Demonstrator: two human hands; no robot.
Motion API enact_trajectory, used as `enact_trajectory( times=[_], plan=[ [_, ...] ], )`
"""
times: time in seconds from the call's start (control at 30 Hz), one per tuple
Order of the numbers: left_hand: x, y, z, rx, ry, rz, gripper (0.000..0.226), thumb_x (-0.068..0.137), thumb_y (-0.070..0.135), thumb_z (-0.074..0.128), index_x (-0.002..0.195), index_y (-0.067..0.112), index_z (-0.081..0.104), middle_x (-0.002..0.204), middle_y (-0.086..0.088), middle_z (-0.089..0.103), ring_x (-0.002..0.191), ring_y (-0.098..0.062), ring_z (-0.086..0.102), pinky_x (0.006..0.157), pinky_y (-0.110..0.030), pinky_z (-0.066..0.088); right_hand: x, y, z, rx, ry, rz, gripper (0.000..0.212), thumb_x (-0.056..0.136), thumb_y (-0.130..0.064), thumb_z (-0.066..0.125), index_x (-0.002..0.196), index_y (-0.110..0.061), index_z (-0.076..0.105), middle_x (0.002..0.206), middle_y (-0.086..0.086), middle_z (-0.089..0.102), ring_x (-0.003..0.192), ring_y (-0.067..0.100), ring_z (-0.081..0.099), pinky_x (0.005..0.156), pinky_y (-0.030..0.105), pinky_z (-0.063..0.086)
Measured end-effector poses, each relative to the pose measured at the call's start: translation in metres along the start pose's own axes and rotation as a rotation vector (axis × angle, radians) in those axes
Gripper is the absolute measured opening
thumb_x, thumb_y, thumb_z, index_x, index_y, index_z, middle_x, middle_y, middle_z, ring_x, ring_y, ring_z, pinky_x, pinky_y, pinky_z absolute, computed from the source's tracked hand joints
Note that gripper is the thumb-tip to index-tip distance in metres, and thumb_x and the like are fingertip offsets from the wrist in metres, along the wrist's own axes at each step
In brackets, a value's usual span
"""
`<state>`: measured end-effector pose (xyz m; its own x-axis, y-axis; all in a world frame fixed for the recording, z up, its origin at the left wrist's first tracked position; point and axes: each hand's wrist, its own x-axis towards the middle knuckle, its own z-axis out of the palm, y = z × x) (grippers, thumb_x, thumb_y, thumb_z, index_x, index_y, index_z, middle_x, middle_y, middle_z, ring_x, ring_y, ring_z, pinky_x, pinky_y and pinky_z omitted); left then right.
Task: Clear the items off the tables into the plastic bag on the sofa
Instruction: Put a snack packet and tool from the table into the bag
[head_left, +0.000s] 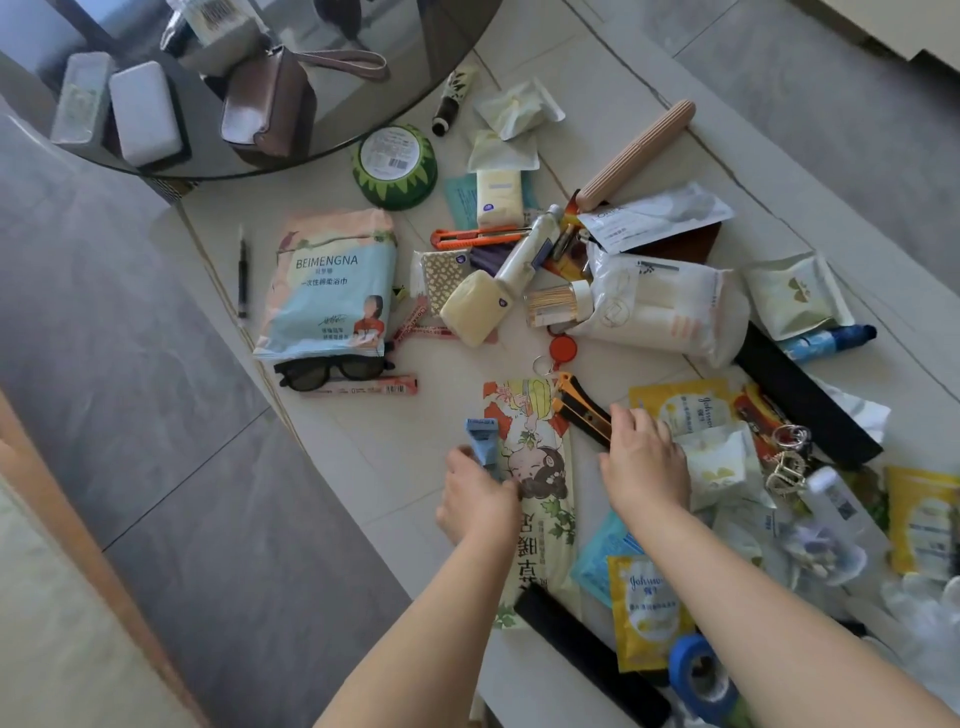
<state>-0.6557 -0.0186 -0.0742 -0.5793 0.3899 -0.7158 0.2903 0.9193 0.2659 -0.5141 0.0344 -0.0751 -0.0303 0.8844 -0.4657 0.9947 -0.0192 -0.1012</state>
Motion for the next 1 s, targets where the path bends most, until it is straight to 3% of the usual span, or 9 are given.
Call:
enact_trajectory(
  times=[0.17,0.37,0.47,0.57,0.67,0.8,0.87,0.93,1.0],
  plan=[
    [0.005,0.001,0.003,-0.056,-0.059,-0.061,0.034,0.081,0.028,0.070,0.099,0.019,0.043,0.106,-0.004,0.062,0.098,-0.026,0.061,0.088,-0.044,0.051,0.005,0.003,0.001,-0.034,0.002,-0.010,0.048,0.091,-0.018,0.055,0.134,-0.019,0.034,0.132,0.004,0.046,0.121,0.022,0.042,0.095,0.031,0.040],
    [0.001,0.005,0.010,-0.012,0.011,-0.029,0.035,0.084,0.026,0.067,0.113,0.010,0.056,0.114,-0.009,0.055,0.108,-0.028,0.054,0.091,-0.042,0.049,0.003,0.007,0.002,-0.024,0.008,-0.044,0.037,0.091,-0.023,0.054,0.125,-0.018,0.042,0.123,0.004,0.049,0.115,0.021,0.044,0.091,0.030,0.040],
    [-0.006,0.006,0.013,-0.088,-0.012,-0.023,0.019,0.087,0.021,0.063,0.099,0.016,0.050,0.105,-0.004,0.059,0.097,-0.025,0.058,0.083,-0.039,0.051,-0.001,0.006,0.001,0.012,-0.004,-0.099,0.037,0.092,-0.025,0.051,0.127,-0.018,0.043,0.122,0.003,0.050,0.115,0.022,0.045,0.094,0.032,0.039],
    [-0.008,0.008,0.013,-0.170,-0.066,-0.034,0.020,0.088,0.020,0.062,0.095,0.024,0.043,0.091,0.004,0.057,0.086,-0.021,0.059,0.077,-0.034,0.050,-0.005,-0.001,0.000,0.037,-0.030,-0.123,0.040,0.092,-0.030,0.051,0.129,-0.018,0.042,0.123,0.002,0.052,0.115,0.022,0.046,0.097,0.034,0.038],
    [-0.009,0.009,0.007,-0.226,-0.139,0.004,0.013,0.088,0.017,0.061,0.093,0.022,0.050,0.088,0.001,0.060,0.087,-0.023,0.062,0.081,-0.038,0.053,-0.008,-0.008,-0.006,0.070,-0.036,-0.124,0.040,0.092,-0.030,0.051,0.129,-0.019,0.042,0.124,0.000,0.053,0.117,0.021,0.046,0.097,0.034,0.039],
    [-0.012,0.012,-0.017,-0.315,-0.149,0.027,0.010,0.092,0.016,0.056,0.101,0.017,0.052,0.098,-0.005,0.062,0.092,-0.025,0.062,0.085,-0.043,0.053,-0.014,-0.017,-0.025,0.166,-0.055,-0.132,0.038,0.092,-0.025,0.051,0.128,-0.020,0.043,0.117,0.001,0.052,0.101,0.022,0.051,0.077,0.033,0.044],
    [-0.013,0.016,-0.035,-0.344,-0.125,0.046,0.011,0.095,0.016,0.051,0.105,0.015,0.048,0.099,-0.004,0.058,0.085,-0.020,0.057,0.074,-0.034,0.051,-0.018,-0.023,-0.040,0.232,-0.085,-0.125,0.038,0.091,-0.025,0.050,0.128,-0.021,0.043,0.113,0.001,0.049,0.087,0.021,0.051,0.064,0.030,0.042],
    [-0.016,0.018,-0.057,-0.363,-0.109,0.057,0.010,0.095,0.014,0.048,0.104,0.014,0.044,0.095,-0.005,0.054,0.078,-0.018,0.052,0.067,-0.029,0.043,-0.024,-0.029,-0.056,0.262,-0.110,-0.135,0.041,0.090,-0.027,0.050,0.130,-0.023,0.041,0.113,-0.001,0.050,0.087,0.021,0.052,0.064,0.030,0.043],
    [-0.022,0.019,-0.081,-0.385,-0.108,0.055,0.010,0.096,0.014,0.048,0.103,0.014,0.042,0.093,-0.005,0.052,0.082,-0.021,0.052,0.072,-0.032,0.043,-0.031,-0.037,-0.073,0.262,-0.125,-0.151,0.041,0.088,-0.028,0.050,0.128,-0.024,0.041,0.100,-0.003,0.053,0.083,0.020,0.052,0.063,0.030,0.043]
  ],
)
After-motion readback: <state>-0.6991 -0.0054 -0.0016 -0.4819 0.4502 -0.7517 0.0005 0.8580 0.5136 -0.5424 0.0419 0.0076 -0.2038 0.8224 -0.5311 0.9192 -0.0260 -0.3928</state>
